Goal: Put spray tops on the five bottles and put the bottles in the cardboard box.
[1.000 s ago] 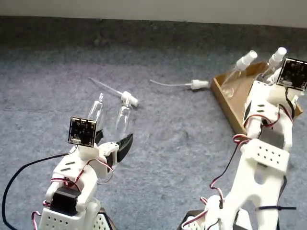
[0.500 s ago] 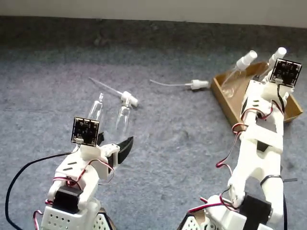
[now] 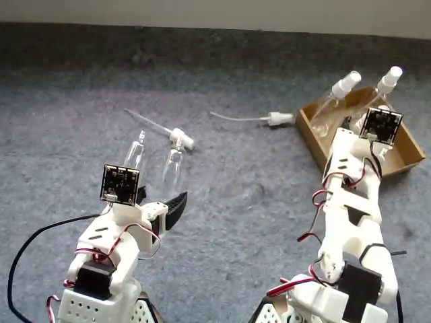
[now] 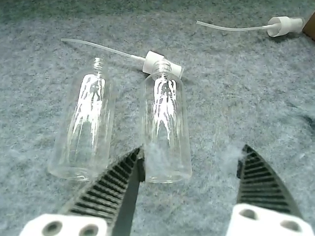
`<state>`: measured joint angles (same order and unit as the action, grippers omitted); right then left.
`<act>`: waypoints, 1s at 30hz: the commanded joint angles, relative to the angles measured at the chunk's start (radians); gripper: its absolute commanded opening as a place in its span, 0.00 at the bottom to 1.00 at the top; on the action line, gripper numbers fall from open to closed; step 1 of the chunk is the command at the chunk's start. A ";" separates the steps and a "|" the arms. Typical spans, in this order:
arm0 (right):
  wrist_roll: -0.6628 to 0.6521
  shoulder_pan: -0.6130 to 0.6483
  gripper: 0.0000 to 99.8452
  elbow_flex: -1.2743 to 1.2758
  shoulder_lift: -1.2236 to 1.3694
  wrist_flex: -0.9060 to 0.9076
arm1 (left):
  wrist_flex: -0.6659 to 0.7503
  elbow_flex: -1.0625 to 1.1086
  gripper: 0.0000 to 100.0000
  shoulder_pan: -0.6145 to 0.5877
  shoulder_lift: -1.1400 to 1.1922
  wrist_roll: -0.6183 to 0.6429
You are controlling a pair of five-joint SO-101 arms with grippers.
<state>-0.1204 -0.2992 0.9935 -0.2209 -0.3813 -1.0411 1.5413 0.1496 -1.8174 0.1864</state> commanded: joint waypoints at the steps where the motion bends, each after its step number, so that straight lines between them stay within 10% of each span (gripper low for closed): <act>1: 0.008 0.038 0.08 -0.005 -0.010 -0.028 | 0.002 -0.002 0.27 -0.002 -0.001 0.006; 30: 0.048 0.047 0.08 -0.079 0.107 -0.071 | 0.002 -0.002 0.27 -0.002 -0.001 0.006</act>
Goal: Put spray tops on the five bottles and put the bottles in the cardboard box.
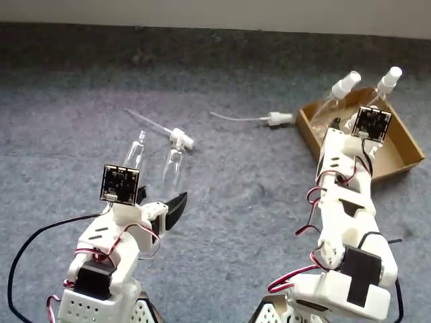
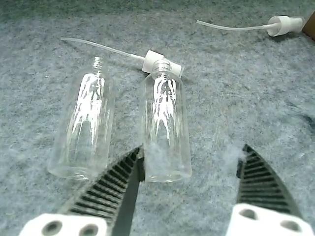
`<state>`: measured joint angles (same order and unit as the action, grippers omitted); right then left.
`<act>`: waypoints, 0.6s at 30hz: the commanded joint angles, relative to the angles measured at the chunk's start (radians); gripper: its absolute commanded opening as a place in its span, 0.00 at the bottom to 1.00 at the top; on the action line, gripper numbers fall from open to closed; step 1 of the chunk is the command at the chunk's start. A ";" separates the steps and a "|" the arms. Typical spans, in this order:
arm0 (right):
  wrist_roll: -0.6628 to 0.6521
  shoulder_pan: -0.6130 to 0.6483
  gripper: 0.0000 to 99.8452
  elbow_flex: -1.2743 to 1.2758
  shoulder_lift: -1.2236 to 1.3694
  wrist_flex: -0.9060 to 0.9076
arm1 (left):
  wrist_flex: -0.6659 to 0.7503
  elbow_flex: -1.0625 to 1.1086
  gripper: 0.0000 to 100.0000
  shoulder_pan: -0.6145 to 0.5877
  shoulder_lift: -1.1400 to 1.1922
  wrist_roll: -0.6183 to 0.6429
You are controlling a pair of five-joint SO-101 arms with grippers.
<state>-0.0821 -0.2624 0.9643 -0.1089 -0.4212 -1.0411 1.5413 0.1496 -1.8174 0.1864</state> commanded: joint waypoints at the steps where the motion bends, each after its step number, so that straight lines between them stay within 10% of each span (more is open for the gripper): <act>1: 0.009 0.010 0.08 -0.050 -0.005 -0.033 | 0.002 -0.002 0.27 -0.002 -0.001 0.006; 18: 0.008 0.012 0.17 -0.047 -0.018 -0.038 | 0.002 -0.002 0.27 -0.005 -0.001 0.005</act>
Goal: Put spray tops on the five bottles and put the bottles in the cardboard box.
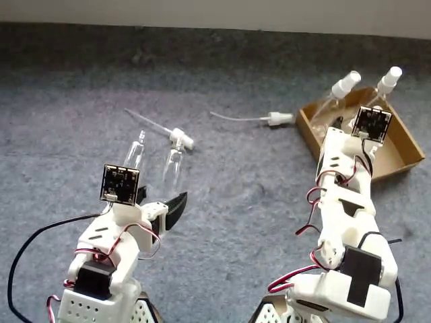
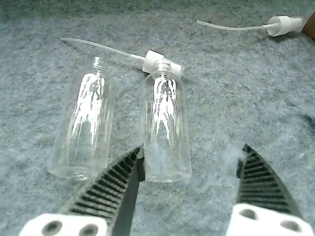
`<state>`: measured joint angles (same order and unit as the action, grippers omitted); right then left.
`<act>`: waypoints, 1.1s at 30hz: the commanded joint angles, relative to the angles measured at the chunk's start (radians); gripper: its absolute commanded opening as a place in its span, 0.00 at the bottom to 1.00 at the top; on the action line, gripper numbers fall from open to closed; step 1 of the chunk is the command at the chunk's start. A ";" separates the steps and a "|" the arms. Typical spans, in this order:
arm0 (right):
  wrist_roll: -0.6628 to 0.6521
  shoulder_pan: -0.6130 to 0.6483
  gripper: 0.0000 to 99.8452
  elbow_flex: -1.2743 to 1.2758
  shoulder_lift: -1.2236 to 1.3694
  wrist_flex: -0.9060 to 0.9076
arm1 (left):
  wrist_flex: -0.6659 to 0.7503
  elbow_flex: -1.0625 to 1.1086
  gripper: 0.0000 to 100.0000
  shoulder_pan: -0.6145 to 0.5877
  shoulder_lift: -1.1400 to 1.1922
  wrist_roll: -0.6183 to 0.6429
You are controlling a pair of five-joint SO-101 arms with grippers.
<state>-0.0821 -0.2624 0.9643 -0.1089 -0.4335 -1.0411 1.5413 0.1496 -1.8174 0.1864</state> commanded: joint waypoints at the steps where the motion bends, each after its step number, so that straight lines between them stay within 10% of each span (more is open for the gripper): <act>1: 0.008 0.010 0.18 -0.047 -0.018 -0.022 | 0.002 -0.002 0.27 -0.005 -0.001 0.005; 22: -0.077 0.027 0.26 0.070 -0.173 -0.015 | 0.002 0.001 0.27 -0.008 -0.001 0.005; 33: -0.081 0.039 0.26 0.073 -0.429 0.348 | 0.000 0.001 0.27 -0.008 -0.001 0.005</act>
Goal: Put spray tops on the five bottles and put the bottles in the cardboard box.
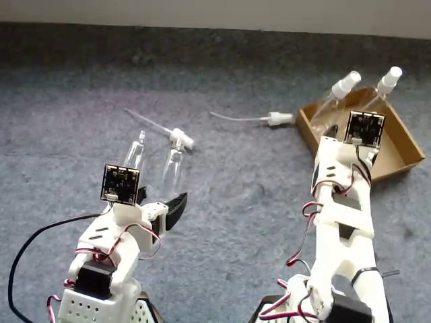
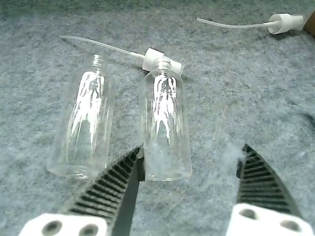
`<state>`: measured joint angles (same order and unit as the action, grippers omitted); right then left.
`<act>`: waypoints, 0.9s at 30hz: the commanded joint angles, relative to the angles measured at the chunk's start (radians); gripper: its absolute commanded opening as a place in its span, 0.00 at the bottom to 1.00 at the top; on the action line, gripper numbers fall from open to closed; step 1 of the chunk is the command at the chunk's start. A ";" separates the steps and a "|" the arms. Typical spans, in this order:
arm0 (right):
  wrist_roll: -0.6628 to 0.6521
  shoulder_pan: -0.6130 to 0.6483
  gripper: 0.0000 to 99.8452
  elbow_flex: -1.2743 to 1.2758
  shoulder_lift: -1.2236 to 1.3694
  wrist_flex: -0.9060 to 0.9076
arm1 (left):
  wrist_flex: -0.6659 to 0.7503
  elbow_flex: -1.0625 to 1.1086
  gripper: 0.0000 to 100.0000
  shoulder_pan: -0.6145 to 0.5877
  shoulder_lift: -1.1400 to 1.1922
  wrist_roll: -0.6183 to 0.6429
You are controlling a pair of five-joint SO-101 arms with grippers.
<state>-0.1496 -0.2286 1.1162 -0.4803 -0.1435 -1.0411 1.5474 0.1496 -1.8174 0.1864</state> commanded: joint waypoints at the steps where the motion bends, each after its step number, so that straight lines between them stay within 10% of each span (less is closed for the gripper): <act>1: -0.014 0.004 0.26 -0.096 -0.058 0.082 | 0.000 -0.005 0.27 -0.005 -0.001 0.005; 27: -0.014 0.002 0.26 -0.736 -0.068 1.112 | 0.002 0.008 0.27 -0.010 -0.001 0.005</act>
<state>-0.1496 -0.2317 0.4964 -0.5063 0.8738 -1.0411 1.5643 0.1496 -1.8174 0.1864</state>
